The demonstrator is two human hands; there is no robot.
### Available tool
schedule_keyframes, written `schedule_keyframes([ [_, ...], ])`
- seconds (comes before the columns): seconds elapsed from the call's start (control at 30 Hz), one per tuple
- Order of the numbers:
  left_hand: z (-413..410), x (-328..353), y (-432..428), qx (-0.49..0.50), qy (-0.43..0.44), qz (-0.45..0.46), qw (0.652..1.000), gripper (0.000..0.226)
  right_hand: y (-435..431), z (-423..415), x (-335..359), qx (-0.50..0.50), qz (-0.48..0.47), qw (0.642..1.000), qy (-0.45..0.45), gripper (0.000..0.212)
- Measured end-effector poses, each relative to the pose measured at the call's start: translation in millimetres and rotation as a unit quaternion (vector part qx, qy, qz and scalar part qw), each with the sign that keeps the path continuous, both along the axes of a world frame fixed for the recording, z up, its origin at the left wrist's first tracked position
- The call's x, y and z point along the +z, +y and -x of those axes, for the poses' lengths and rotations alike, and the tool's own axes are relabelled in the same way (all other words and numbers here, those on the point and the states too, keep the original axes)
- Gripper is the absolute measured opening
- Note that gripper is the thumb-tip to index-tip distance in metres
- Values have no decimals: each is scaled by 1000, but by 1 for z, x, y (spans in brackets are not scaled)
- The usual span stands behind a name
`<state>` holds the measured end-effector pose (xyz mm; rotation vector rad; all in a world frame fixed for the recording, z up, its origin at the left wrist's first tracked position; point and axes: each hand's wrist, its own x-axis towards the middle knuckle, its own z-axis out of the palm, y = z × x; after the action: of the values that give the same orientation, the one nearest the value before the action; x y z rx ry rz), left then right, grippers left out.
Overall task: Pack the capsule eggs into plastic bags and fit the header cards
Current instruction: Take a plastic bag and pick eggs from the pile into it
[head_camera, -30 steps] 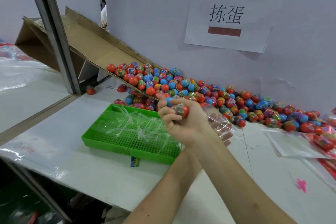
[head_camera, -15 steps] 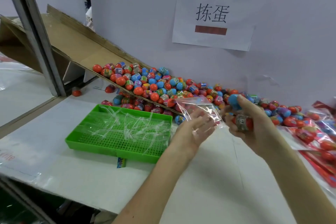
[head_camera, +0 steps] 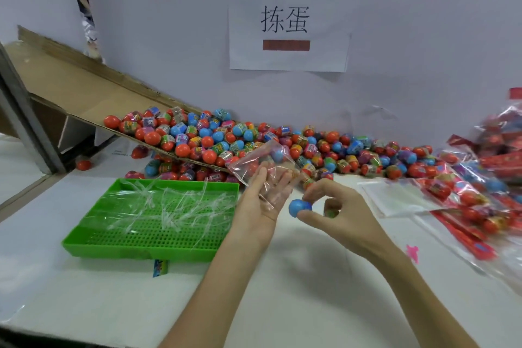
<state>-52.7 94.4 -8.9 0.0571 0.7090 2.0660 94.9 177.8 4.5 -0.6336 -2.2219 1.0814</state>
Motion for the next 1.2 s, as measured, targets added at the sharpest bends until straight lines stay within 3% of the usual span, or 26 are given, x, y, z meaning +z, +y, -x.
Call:
schedule_keyframes([
  [0.1,-1,1,0,-5,10,-3,1000,39,2,4,-6,-59,-22,998,4,24],
  [0.2,-3,1,0,-24,36,8,999,40,0,7,-8,-82,-5,994,76,29],
  [0.47,-12,-1,4,-32,95,37,994,17,-10,12,-10,-156,-13,970,184,25],
  [0.6,-9,-3,4,4,80,36,996,30,-10,6,-6,-98,-50,968,226,25],
  [0.73,-11,-2,1,16,85,50,995,48,-18,8,-8,-12,-103,975,196,20],
  [0.8,-13,0,1,1,101,47,994,49,-20,13,-14,-43,-118,976,176,19],
  [0.97,-18,0,5,-42,90,55,993,47,-14,17,-25,-160,-54,970,177,18],
  [1.1,-19,-1,5,-61,100,67,991,51,-12,17,-27,-174,-45,969,168,16],
  [1.2,-20,-1,5,-65,101,45,992,40,-13,19,-29,-157,-48,970,178,12],
])
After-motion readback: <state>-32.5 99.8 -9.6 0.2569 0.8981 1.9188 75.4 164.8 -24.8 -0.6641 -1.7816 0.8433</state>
